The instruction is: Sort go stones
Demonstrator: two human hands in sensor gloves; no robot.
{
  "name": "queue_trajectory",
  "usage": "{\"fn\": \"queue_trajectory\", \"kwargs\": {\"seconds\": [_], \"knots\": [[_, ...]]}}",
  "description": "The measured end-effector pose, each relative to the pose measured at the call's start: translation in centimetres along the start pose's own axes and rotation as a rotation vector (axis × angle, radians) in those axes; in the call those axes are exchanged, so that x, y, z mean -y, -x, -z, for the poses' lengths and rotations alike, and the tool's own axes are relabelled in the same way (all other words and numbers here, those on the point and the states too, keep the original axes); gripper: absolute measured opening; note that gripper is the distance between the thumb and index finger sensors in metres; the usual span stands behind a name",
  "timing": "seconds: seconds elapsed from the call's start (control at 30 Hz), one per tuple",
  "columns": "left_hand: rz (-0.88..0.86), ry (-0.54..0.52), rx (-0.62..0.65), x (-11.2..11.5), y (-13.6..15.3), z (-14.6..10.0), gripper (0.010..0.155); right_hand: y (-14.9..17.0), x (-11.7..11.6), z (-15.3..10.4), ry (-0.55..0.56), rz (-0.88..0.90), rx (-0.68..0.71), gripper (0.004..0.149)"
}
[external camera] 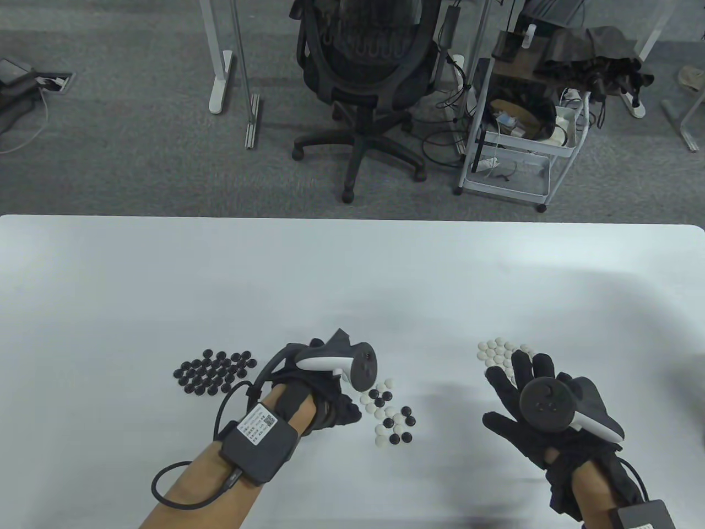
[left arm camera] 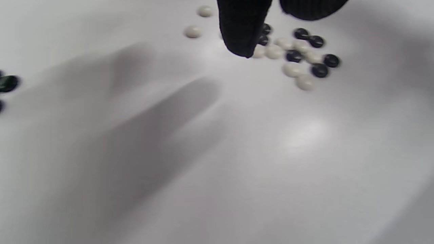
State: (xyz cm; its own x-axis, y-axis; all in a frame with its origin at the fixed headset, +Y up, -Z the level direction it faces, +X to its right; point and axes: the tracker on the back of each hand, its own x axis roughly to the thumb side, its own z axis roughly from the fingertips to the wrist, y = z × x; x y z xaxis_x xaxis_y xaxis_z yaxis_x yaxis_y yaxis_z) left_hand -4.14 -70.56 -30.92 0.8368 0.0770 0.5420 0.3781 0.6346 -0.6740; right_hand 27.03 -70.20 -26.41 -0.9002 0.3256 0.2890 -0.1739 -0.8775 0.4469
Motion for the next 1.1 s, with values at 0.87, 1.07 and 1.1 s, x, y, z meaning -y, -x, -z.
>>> {"fn": "queue_trajectory", "kwargs": {"seconds": [0.87, 1.07, 1.1], "knots": [[0.185, 0.077, 0.111, 5.8, -7.2, 1.4, 0.065, -0.3, 0.4, -0.6, 0.019, 0.003, 0.017, 0.078], [0.056, 0.064, 0.027, 8.8, -1.8, -1.8, 0.061, -0.4, 0.4, -0.5, 0.016, 0.003, 0.021, 0.078], [0.030, 0.058, -0.012, 9.1, -0.2, -2.4, 0.061, -0.4, 0.4, -0.5, 0.014, 0.003, 0.020, 0.078]]}}
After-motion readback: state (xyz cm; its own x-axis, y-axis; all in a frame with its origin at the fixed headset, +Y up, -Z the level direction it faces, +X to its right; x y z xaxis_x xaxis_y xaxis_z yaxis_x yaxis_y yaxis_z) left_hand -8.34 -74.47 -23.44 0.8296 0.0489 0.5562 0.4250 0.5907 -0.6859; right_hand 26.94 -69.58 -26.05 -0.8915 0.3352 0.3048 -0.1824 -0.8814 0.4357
